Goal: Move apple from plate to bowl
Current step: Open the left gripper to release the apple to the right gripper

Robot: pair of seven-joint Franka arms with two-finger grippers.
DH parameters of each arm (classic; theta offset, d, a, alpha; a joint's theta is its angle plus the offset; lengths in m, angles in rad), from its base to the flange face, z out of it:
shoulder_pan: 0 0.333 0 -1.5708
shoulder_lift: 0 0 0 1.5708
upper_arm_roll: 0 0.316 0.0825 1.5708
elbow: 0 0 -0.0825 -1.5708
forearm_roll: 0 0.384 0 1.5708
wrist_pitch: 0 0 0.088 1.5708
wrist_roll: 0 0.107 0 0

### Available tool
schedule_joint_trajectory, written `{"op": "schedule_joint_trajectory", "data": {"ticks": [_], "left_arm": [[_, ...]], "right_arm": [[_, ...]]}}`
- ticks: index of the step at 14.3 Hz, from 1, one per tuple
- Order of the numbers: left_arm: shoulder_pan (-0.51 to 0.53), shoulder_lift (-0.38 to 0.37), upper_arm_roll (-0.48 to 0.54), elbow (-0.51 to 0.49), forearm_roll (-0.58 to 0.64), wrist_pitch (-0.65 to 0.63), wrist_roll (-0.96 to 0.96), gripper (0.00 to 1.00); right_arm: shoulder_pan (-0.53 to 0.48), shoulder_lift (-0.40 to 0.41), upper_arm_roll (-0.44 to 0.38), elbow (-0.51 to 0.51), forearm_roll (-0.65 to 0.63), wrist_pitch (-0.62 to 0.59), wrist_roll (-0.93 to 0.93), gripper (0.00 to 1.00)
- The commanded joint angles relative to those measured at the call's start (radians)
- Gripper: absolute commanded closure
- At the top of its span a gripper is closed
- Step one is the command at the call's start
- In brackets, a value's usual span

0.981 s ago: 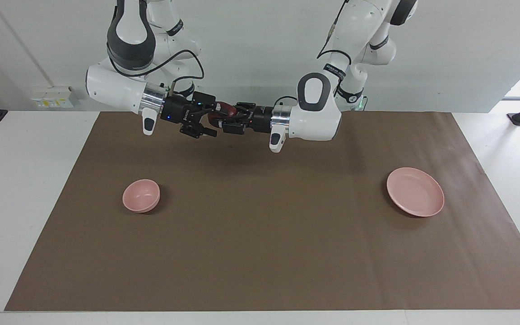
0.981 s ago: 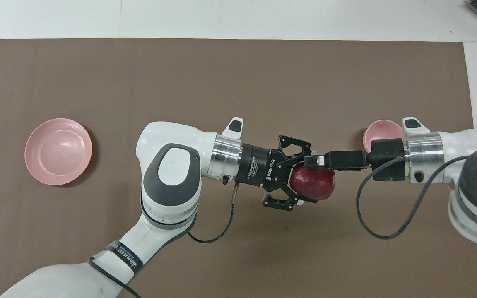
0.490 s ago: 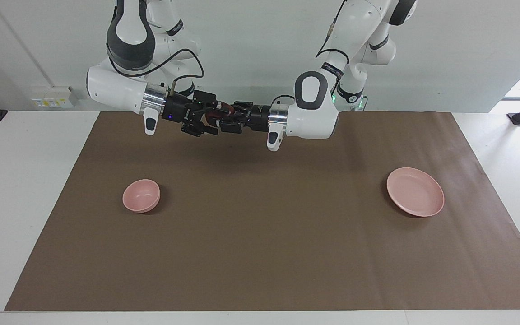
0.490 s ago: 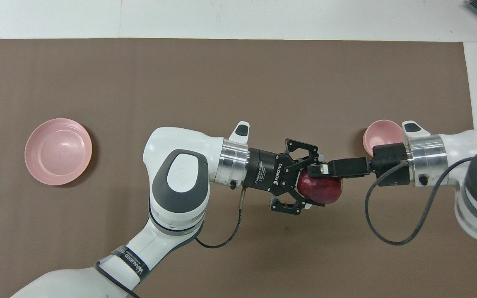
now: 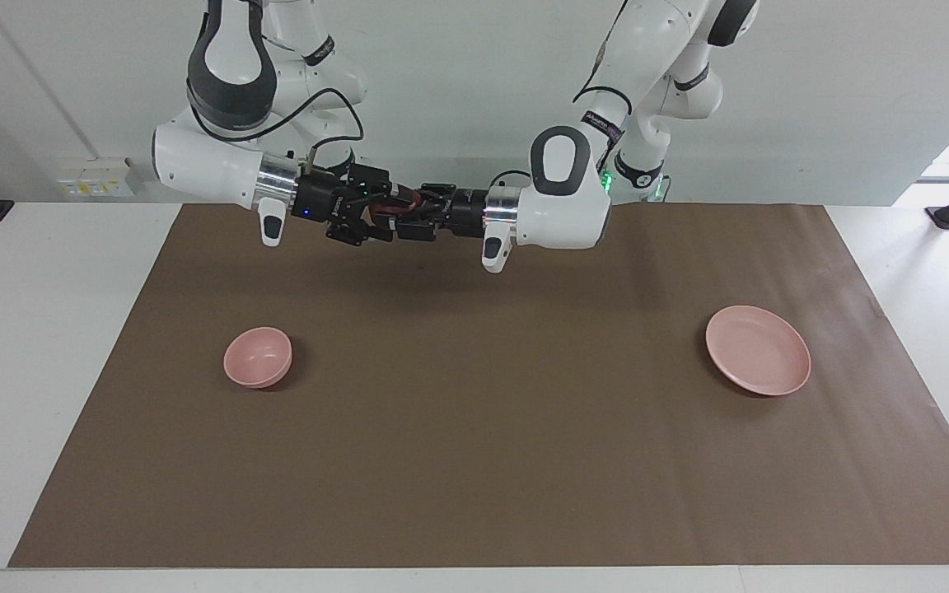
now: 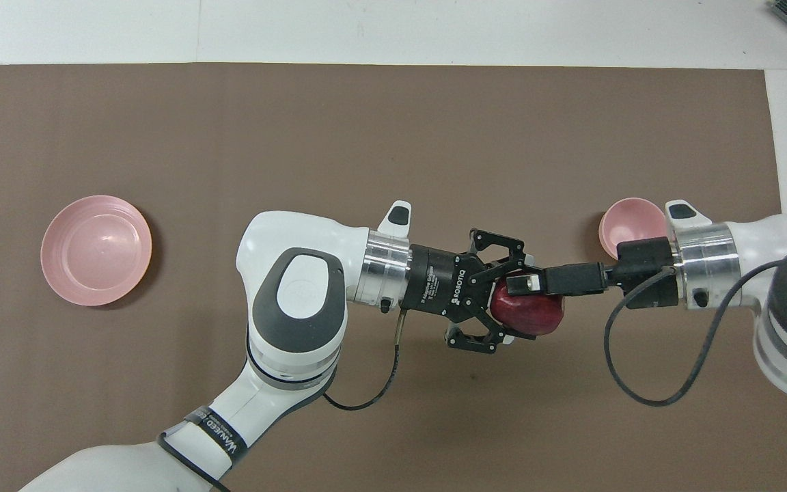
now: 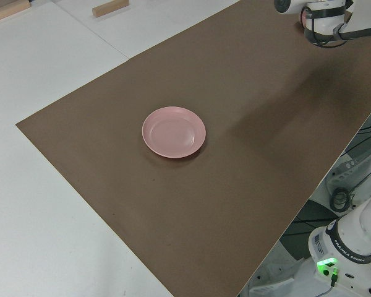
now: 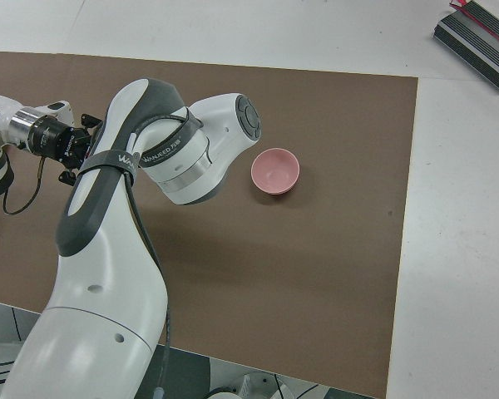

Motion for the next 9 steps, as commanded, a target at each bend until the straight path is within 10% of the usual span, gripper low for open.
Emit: {"op": "schedule_joint_trajectory", "data": {"ticks": [1,3,5,9], "left_arm": [[-0.012,-0.023,0.007,-0.012,-0.025,0.021,-0.009,1.0],[-0.012,-0.023,0.007,-0.012,-0.025,0.021,-0.007,1.0],[-0.012,-0.023,0.002,-0.008,-0.025,0.028,-0.009,0.0],[-0.01,-0.024,0.004,-0.007,-0.022,0.034,-0.013,0.0]], "right_arm": [[-0.01,-0.008,0.005,-0.008,-0.022,-0.009,0.0,0.97],[-0.009,-0.005,0.005,-0.005,-0.022,-0.008,0.014,1.0],[-0.009,-0.002,0.005,0.002,-0.022,-0.008,0.017,1.0],[-0.01,0.007,0.005,0.018,-0.037,-0.008,0.023,1.0]]}}
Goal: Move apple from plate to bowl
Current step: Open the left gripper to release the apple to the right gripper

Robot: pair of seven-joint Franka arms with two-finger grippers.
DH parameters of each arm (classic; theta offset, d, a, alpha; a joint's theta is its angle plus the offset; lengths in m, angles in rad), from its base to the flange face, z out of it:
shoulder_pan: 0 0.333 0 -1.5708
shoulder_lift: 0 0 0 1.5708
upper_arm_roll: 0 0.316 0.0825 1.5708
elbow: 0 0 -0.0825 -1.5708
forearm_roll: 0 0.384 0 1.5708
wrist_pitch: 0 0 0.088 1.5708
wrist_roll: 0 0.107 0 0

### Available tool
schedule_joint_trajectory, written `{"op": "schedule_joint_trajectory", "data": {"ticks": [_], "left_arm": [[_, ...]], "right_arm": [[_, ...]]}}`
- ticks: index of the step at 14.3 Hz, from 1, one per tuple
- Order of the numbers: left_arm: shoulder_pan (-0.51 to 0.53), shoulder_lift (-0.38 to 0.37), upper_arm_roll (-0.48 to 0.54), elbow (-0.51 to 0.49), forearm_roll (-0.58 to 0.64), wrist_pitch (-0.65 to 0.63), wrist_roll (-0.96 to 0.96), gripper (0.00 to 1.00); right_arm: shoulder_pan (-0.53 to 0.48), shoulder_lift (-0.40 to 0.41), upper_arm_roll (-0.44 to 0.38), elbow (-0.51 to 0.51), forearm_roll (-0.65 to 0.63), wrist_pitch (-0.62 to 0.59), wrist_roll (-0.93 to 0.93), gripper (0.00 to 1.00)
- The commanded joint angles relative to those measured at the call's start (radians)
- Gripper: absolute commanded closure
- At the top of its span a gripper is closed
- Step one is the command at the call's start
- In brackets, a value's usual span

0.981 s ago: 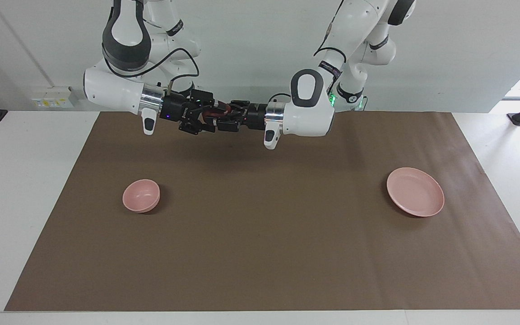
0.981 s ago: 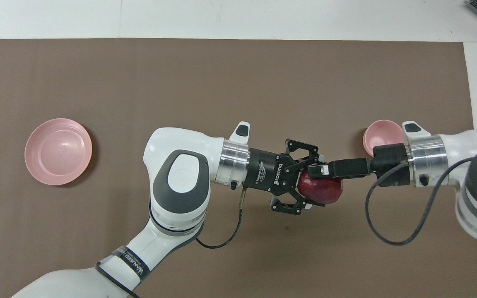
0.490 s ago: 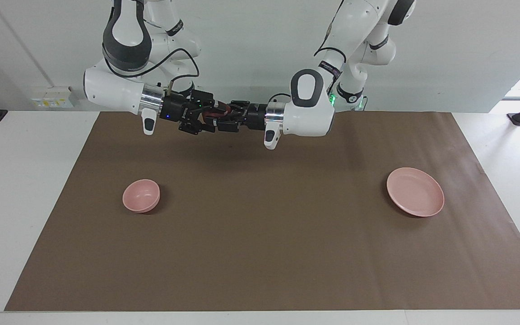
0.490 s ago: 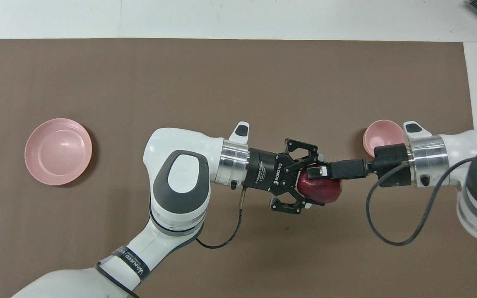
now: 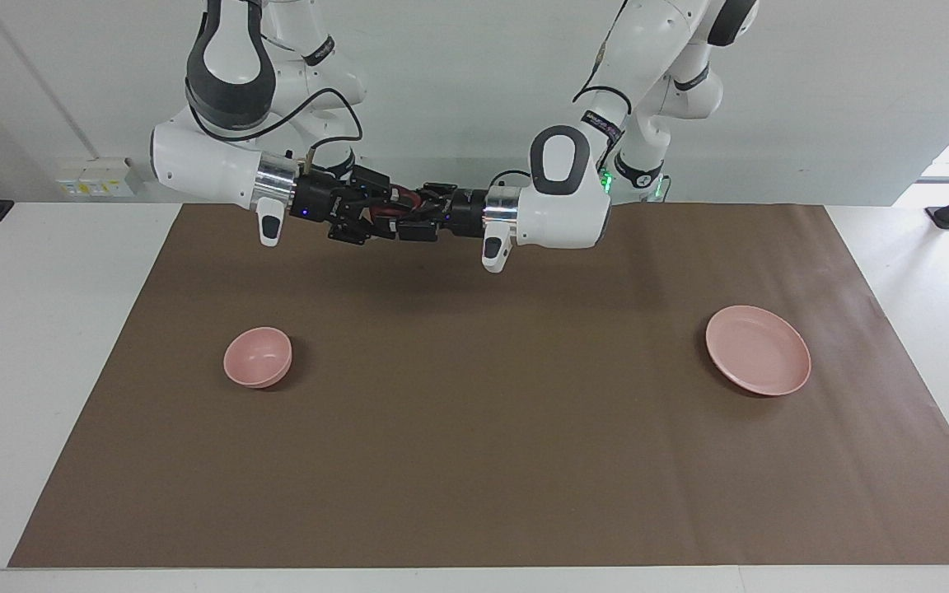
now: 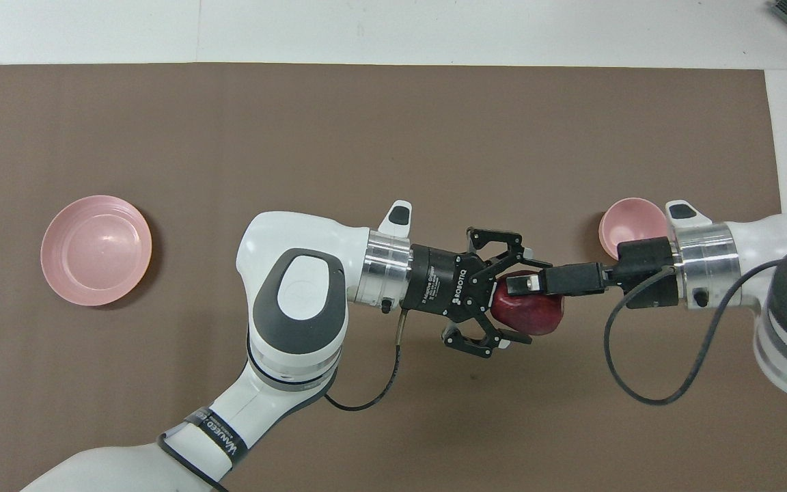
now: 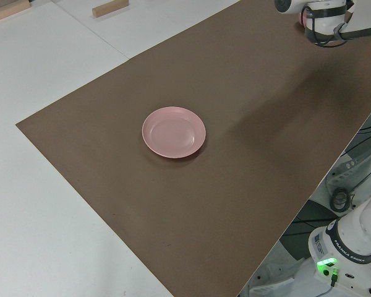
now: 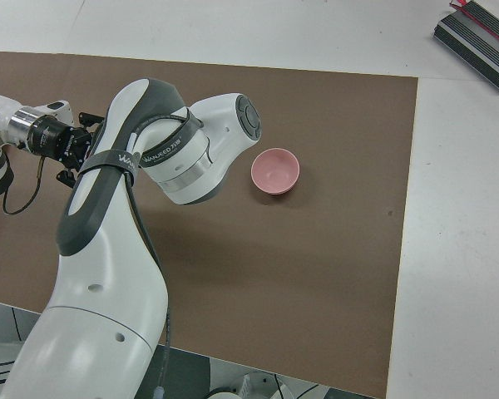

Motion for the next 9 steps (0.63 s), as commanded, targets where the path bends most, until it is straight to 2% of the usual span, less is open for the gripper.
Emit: {"op": "schedule_joint_trajectory", "data": {"ticks": [1,3,9], "left_arm": [[-0.009,-0.024,0.008,-0.011,-0.01,0.025,-0.019,0.0],[0.002,-0.032,0.016,-0.012,0.039,0.023,-0.077,0.0],[0.062,-0.06,0.026,-0.022,0.305,0.01,-0.197,0.0]], "right_arm": [[-0.009,0.009,0.005,0.021,-0.025,-0.008,0.021,1.0],[-0.009,0.012,0.005,0.026,-0.043,-0.008,0.019,1.0],[-0.055,0.049,0.001,0.072,-0.21,-0.014,-0.047,1.0]]}}
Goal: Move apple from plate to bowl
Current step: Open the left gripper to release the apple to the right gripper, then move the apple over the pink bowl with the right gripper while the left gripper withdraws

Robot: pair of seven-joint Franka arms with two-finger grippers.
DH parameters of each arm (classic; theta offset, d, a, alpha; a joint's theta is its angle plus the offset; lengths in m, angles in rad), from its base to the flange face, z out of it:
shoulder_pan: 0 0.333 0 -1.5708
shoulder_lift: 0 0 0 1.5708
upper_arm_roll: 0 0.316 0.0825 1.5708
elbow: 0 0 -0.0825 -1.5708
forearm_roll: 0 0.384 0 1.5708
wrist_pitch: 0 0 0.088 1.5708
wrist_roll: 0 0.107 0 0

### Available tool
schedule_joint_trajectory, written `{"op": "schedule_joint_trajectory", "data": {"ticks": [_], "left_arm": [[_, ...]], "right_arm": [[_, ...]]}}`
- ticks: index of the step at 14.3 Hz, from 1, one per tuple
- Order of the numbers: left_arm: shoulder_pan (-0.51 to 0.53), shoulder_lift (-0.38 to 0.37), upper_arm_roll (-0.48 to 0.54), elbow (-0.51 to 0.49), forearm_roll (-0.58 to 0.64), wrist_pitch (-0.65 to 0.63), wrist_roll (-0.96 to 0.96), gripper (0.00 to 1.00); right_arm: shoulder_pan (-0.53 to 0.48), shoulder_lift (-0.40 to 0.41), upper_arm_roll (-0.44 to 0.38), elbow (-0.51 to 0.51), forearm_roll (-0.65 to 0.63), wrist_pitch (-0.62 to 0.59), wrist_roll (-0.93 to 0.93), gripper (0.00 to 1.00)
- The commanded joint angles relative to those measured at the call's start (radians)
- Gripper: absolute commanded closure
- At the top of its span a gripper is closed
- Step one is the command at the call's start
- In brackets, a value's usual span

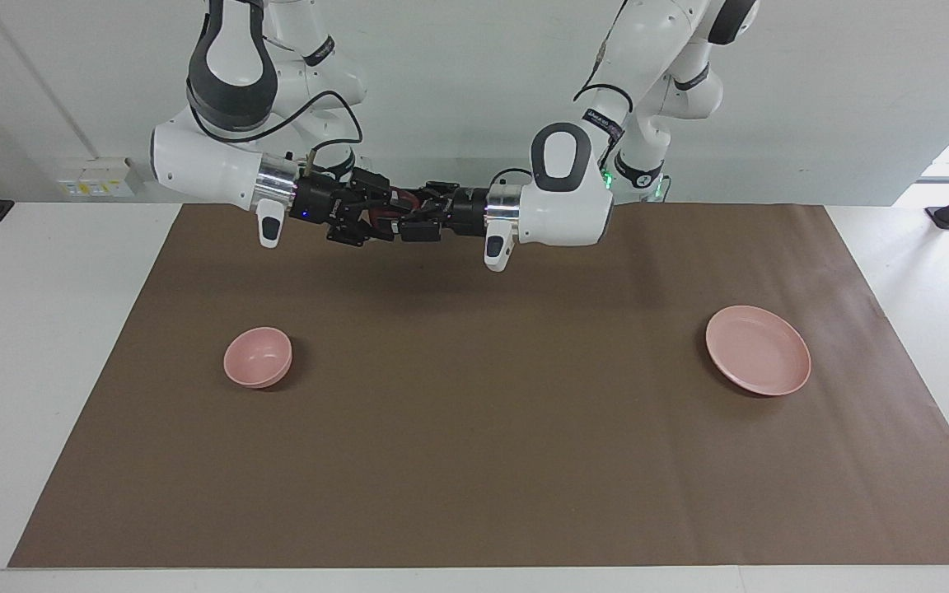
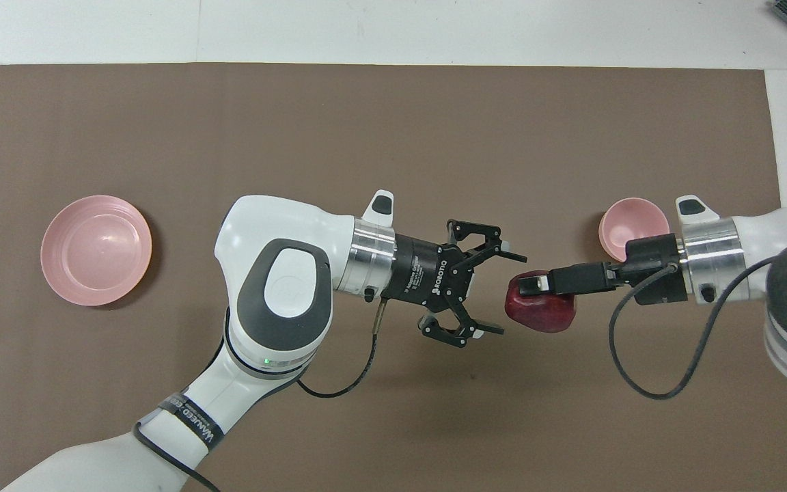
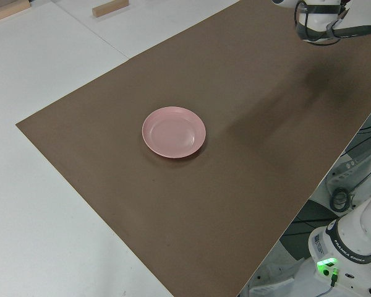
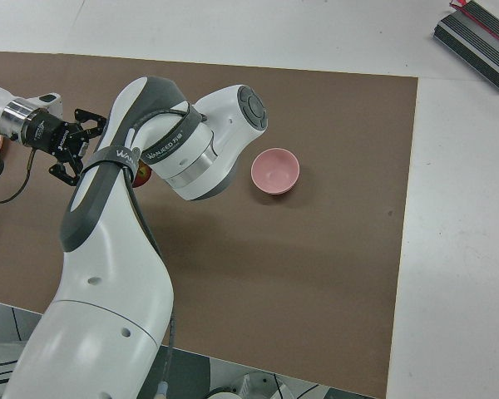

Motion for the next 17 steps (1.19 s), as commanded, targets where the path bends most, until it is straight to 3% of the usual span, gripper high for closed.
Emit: {"op": "schedule_joint_trajectory", "data": {"ticks": [1,8,13,17], "left_arm": [[0.037,-0.05,0.001,-0.021,0.151,-0.006,-0.072,0.0],[0.164,-0.064,0.001,0.002,0.549,-0.106,-0.073,0.0],[0.27,-0.065,0.001,0.03,0.814,-0.105,-0.059,0.0],[0.341,-0.097,0.013,0.042,0.882,-0.092,-0.072,0.0]], "right_arm": [[-0.037,0.033,0.004,0.05,-0.113,-0.013,-0.054,1.0],[-0.119,0.115,0.001,0.162,-0.542,0.031,-0.127,1.0],[-0.061,0.177,0.01,0.188,-0.898,0.243,-0.034,1.0],[0.014,0.276,0.01,0.306,-1.151,0.265,0.056,1.0]]}}
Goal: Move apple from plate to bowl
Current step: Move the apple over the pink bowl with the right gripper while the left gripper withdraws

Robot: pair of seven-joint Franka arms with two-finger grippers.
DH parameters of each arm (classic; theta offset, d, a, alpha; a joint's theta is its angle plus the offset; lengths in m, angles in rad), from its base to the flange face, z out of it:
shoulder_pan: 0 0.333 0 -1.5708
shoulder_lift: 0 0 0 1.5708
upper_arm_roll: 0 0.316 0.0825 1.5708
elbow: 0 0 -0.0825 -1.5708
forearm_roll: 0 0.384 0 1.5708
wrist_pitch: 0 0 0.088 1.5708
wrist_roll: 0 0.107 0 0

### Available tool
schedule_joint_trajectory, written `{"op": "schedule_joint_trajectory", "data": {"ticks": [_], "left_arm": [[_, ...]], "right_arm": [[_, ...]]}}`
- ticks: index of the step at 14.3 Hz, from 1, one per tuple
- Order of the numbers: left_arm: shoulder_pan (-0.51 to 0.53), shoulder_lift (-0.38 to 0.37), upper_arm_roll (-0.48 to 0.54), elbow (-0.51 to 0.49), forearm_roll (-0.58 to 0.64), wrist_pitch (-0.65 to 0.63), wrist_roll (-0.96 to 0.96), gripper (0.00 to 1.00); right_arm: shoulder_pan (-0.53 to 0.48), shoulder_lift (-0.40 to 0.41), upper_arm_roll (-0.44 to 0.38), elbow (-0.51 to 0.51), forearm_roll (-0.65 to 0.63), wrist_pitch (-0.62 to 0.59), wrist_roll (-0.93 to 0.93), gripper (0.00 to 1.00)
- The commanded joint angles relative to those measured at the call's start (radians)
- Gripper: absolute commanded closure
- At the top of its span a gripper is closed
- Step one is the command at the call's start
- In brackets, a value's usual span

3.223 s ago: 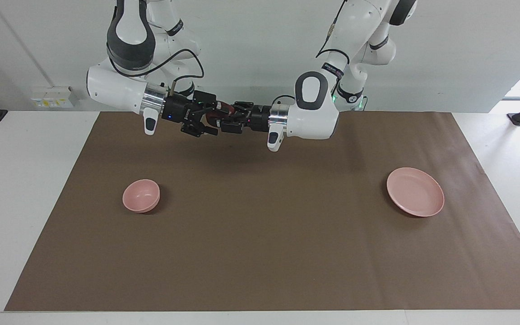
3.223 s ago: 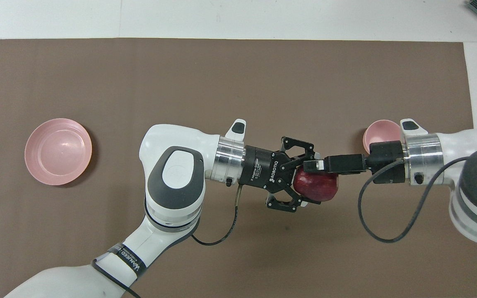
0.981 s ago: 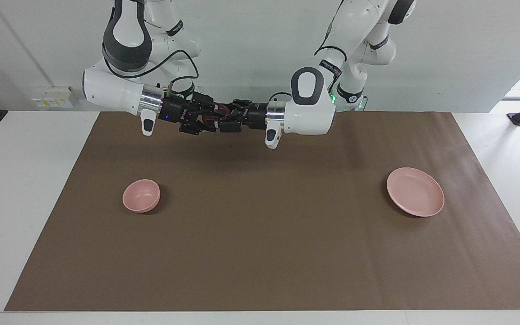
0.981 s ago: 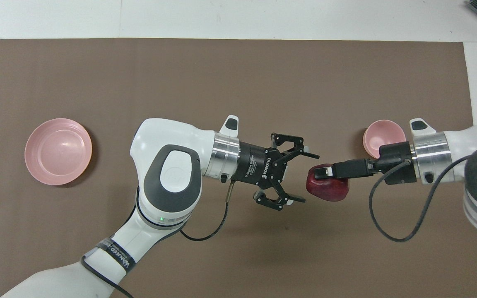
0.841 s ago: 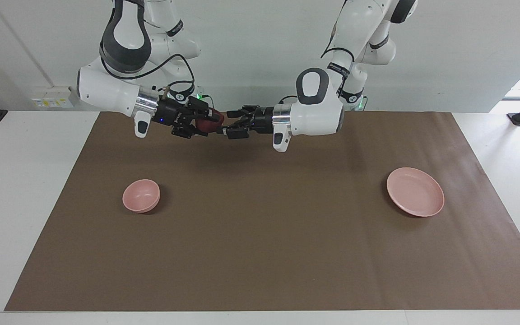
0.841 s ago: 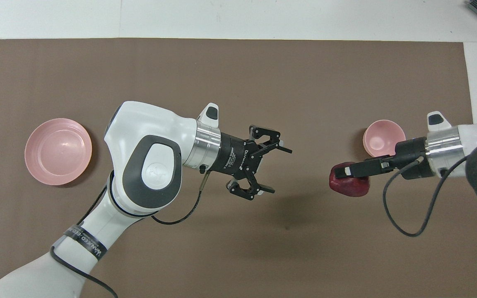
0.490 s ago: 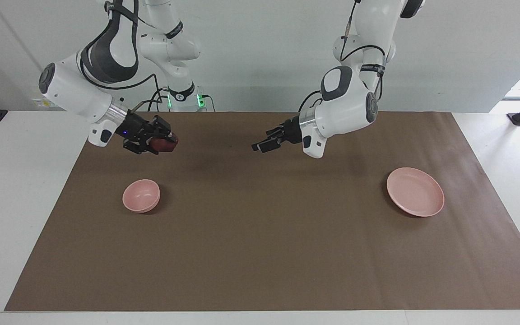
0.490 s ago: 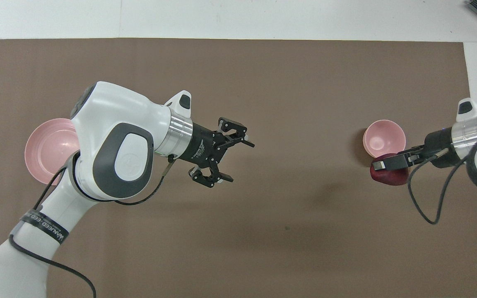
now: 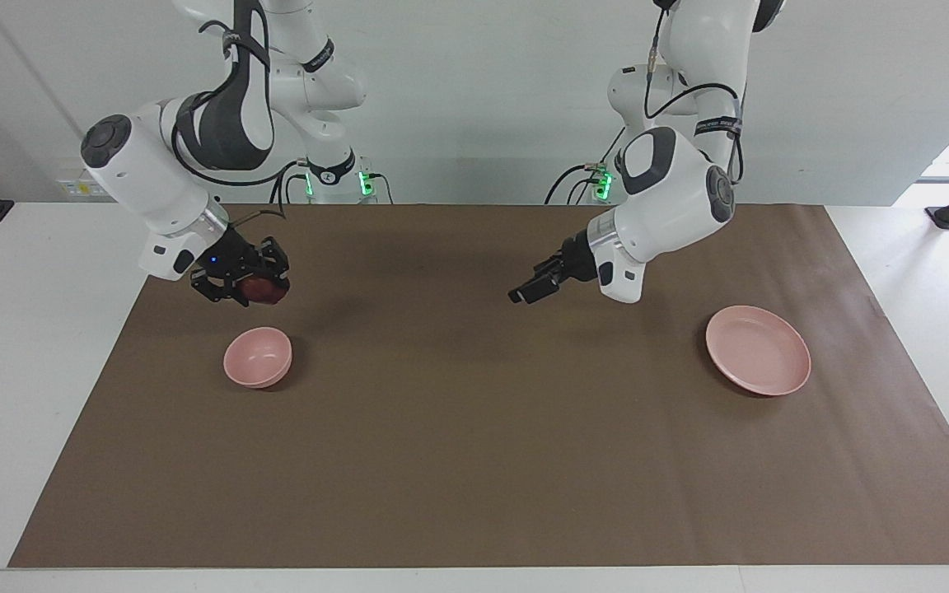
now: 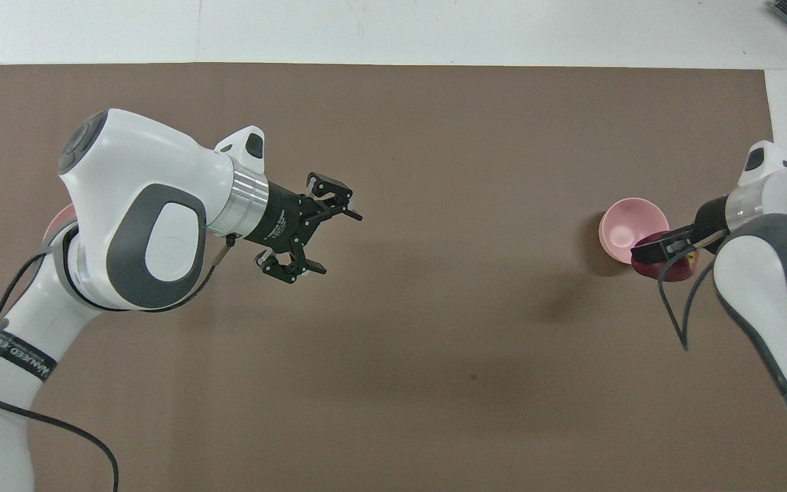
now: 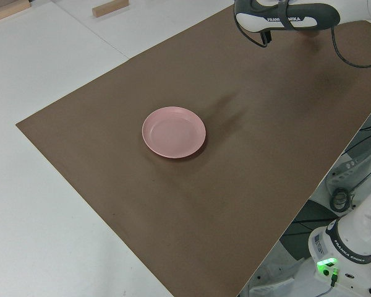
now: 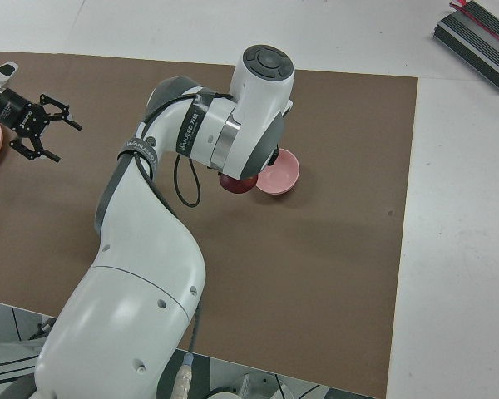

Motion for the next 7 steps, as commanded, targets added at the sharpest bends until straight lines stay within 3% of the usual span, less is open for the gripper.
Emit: {"op": "schedule_joint_trajectory", "data": {"ticks": [1,5,7], "left_arm": [[0.034,-0.041,0.01,0.003,0.046,-0.017,-0.017,0.0],[0.059,-0.046,0.042,0.026,0.051,-0.009,-0.006,0.0],[0.073,-0.047,0.069,0.078,0.135,-0.075,-0.003,0.0]], "right_arm": [[0.028,0.09,0.004,0.079,-0.144,0.028,0.065,1.0],[0.061,0.142,0.004,0.079,-0.32,0.093,0.117,1.0],[0.066,0.161,0.004,0.079,-0.356,0.097,0.168,1.0]]}}
